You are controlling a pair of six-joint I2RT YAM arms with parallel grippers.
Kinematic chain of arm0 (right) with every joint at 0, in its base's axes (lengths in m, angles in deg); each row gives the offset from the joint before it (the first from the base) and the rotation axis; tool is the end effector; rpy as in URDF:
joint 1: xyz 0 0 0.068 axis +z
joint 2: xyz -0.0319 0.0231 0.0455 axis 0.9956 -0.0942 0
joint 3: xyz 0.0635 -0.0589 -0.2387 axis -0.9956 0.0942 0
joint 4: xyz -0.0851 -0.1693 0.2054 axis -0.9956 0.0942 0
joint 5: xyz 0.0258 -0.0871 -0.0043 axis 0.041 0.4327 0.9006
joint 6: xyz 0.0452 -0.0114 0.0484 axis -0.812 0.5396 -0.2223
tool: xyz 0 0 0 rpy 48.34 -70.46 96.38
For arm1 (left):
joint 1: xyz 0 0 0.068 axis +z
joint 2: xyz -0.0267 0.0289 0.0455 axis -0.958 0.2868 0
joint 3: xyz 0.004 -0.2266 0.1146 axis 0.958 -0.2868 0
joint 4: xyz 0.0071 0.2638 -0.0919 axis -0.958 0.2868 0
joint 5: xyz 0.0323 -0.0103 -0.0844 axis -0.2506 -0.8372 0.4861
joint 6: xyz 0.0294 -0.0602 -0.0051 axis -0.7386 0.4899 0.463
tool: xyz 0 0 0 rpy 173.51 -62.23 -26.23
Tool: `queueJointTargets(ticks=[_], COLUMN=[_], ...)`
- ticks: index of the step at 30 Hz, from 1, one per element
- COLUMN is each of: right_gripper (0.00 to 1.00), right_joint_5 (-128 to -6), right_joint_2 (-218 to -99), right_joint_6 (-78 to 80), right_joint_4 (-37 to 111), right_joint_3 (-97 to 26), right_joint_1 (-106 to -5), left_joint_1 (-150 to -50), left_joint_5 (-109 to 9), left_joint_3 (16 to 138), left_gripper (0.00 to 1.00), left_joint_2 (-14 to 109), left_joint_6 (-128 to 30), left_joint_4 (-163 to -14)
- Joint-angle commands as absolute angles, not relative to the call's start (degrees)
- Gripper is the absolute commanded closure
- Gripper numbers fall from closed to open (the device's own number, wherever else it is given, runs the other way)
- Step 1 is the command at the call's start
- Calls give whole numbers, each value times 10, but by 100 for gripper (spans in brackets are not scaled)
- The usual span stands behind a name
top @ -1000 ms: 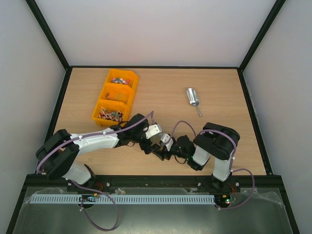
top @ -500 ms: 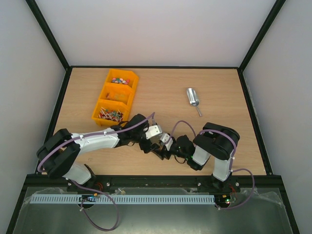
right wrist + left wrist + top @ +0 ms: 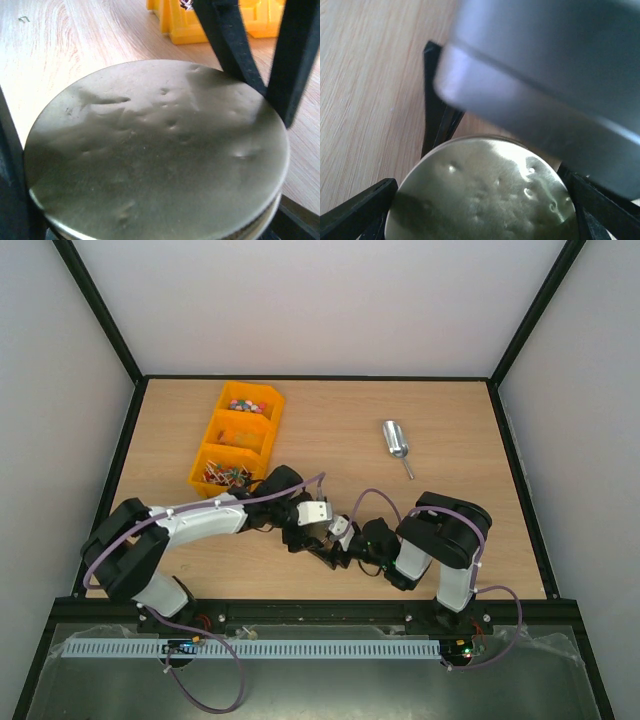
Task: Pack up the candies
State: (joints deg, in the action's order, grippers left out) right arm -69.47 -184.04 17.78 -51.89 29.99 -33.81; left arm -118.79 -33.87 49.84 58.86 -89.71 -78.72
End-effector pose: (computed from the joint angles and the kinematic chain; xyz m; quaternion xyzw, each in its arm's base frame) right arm 0.1483 0.1969 0.0614 -0.4311 0.6179 0.2904 0.5899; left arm 0.2114 -0.2460 0.1335 0.6160 0.6833 -0.2411 0.3090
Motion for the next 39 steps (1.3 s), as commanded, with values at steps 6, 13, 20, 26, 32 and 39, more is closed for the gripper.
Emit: queueJointTargets(ticks=[6,13,20,26,32,39], right_gripper=[59,25,1,1,2,1], right_joint_5=[-733,-709,-685,-674,-633,-643], right_joint_2=[-1840,-1823,-1785,-1741,-1663,-1514], right_joint_6=[184,182,189,198,169,149], right_joint_4=[-490,-492,-474,-445,-360,-197], right_joint_3=[321,321,323,335,330,313], right_joint_1=[-339,-339,-339,-339,-340,-345], left_joint_1=[-1180,-1155,-1139,-1128,-1122,-1122], left_joint_5=[-302,-312,-328,-340,-347,-331], left_joint_3=[513,543,572,614,672,727], left_gripper=[50,49,49,46,41,8], left_joint_2=[617,650,686,723,765,774], left_joint_6=[-1137,-1022,-984,-979,-952,-906], left_joint_4=[-644,-684,-709,-712,-698,-685])
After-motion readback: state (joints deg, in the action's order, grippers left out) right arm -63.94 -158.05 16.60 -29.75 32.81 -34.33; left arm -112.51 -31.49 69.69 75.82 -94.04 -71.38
